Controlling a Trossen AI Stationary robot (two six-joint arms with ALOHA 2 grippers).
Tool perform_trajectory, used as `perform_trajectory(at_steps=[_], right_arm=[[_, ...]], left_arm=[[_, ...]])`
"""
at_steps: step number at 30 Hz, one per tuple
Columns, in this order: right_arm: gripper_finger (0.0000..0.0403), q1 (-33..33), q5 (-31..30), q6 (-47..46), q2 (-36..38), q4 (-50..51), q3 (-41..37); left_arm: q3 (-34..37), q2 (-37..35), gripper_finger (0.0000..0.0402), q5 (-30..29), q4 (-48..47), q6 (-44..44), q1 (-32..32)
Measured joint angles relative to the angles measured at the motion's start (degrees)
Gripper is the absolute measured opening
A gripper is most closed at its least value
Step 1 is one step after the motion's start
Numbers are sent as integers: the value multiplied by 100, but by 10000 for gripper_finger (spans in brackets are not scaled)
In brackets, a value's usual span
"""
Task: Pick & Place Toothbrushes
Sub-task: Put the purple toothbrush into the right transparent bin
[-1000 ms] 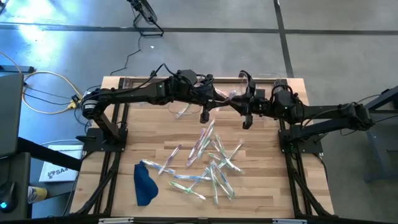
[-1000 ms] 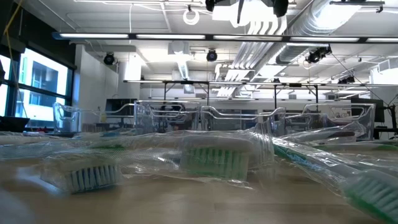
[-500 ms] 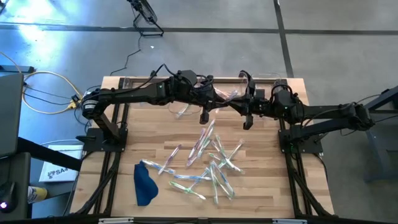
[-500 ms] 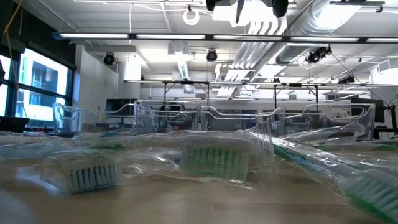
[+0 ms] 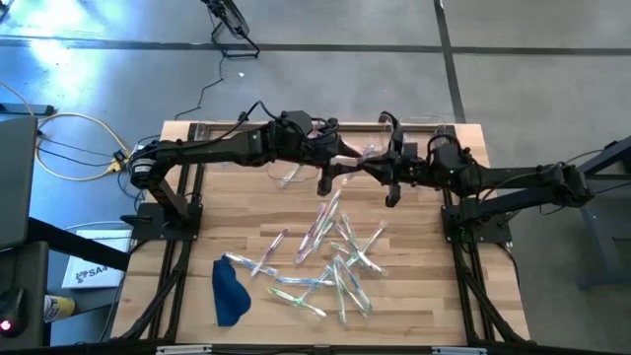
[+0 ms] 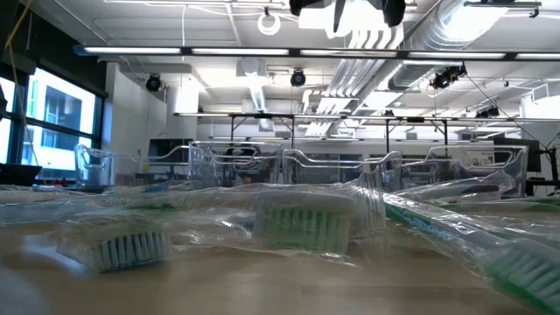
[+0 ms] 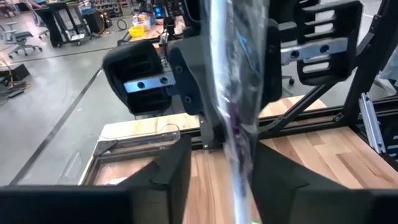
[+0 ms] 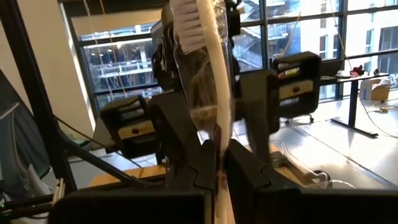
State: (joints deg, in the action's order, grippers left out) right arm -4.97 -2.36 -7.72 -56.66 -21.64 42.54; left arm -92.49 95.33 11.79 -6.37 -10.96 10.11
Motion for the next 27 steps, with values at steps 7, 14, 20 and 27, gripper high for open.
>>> perform_trajectory(at_steps=[7,14,20,27], right_arm=[[10,-2,-507,30,358,626,0],[10,-4,-1930,-218,997,2019,-2],[10,-4,-3341,-918,1243,3311,-2],[10,-145,-4000,-1698,1245,4359,-2]], left_arm=[[-1,-81,188,3,-154,-12,7],[2,-364,188,15,-585,-100,4],[0,-445,188,9,-510,-83,2],[0,-444,188,7,-544,-81,2]])
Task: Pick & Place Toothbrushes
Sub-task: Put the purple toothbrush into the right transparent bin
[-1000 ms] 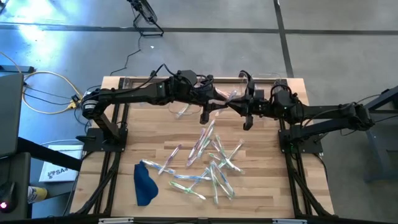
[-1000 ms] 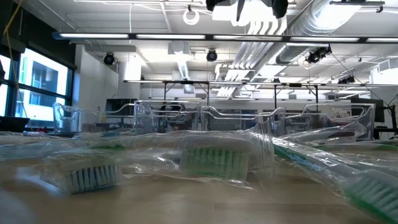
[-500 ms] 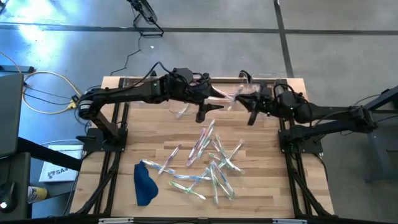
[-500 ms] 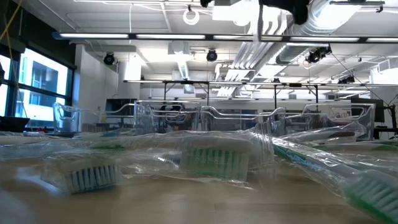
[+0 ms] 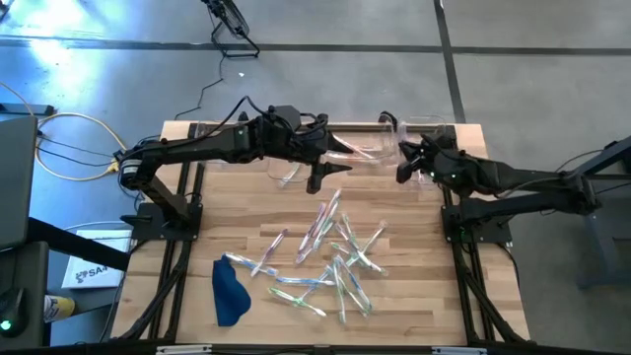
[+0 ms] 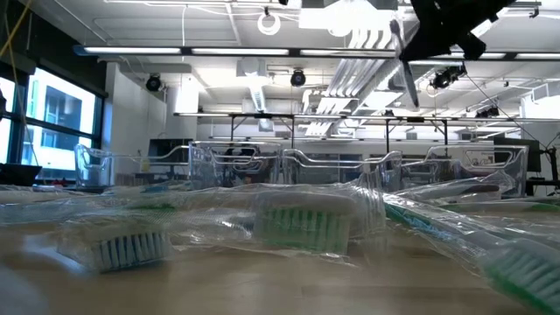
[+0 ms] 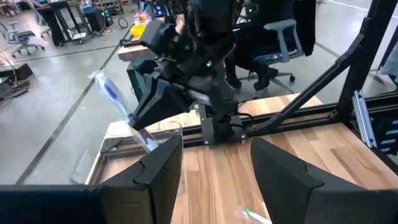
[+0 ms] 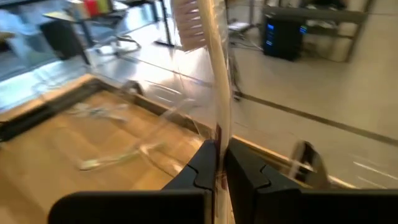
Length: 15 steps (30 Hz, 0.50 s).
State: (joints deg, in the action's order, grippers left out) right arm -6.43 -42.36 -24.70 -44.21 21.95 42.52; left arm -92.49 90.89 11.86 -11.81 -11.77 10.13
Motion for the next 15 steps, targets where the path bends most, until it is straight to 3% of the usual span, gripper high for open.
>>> perform_trajectory(at_steps=[8,15], right_arm=[[10,-513,13,-500,10,572,0],[10,-935,383,-365,71,593,0]], left_arm=[[0,0,188,-2,-38,2,-2],[0,0,188,-4,-42,2,-2]])
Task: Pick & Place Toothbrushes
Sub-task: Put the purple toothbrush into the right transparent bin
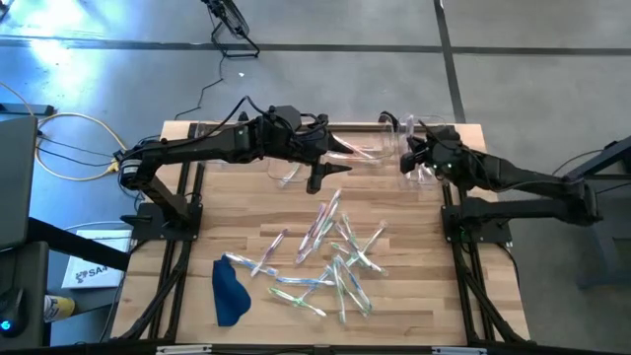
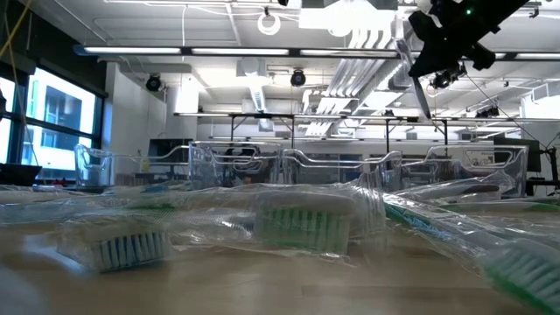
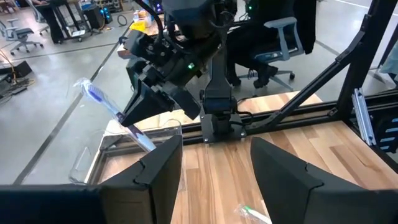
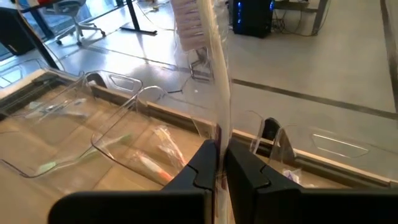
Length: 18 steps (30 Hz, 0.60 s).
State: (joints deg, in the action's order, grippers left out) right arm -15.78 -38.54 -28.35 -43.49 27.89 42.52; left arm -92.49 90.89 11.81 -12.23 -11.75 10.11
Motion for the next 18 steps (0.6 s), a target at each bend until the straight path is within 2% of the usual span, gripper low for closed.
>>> perform_trajectory(at_steps=[18], right_arm=[[10,-910,595,162,14,148,0]], left_arm=[[0,2,188,-2,-2,-48,0]])
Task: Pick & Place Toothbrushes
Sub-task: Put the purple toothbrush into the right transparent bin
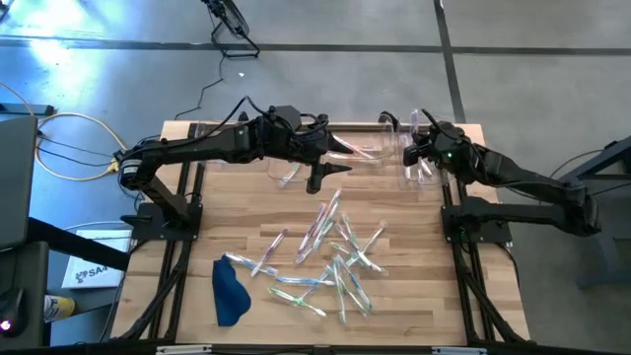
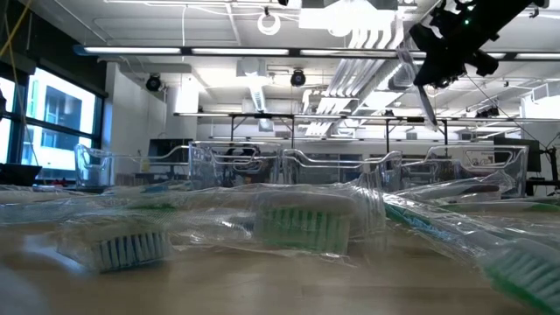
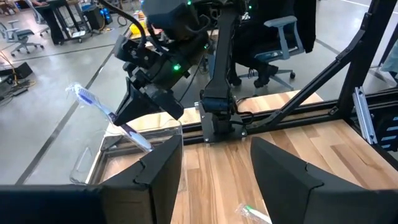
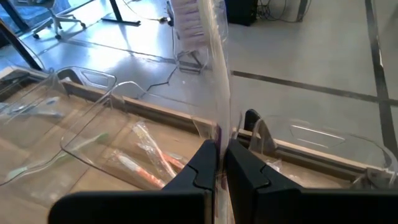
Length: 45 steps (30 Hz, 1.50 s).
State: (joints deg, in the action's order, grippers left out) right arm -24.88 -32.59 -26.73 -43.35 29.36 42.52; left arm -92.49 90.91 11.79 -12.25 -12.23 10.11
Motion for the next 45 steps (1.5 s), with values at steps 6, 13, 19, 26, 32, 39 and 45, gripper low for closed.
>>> perform_trajectory(at_steps=[6,13,19,26,32,39,45], right_arm=[[10,-425,309,148,-7,41,0],[10,-875,626,152,-8,85,0],[10,-1122,848,244,-9,85,0],[10,-1279,900,301,-83,90,0],[10,-1358,980,301,-425,133,0],[10,-1356,1044,301,-830,124,0],[10,-1362,1031,301,-1002,59,0]], left_arm=[[0,2,188,0,0,-4,0],[0,2,188,0,1,-11,0],[0,4,188,0,2,-13,0],[0,4,188,0,3,-1,0],[0,4,188,0,4,2,0],[0,4,188,0,4,2,0],[0,4,188,0,4,4,0]])
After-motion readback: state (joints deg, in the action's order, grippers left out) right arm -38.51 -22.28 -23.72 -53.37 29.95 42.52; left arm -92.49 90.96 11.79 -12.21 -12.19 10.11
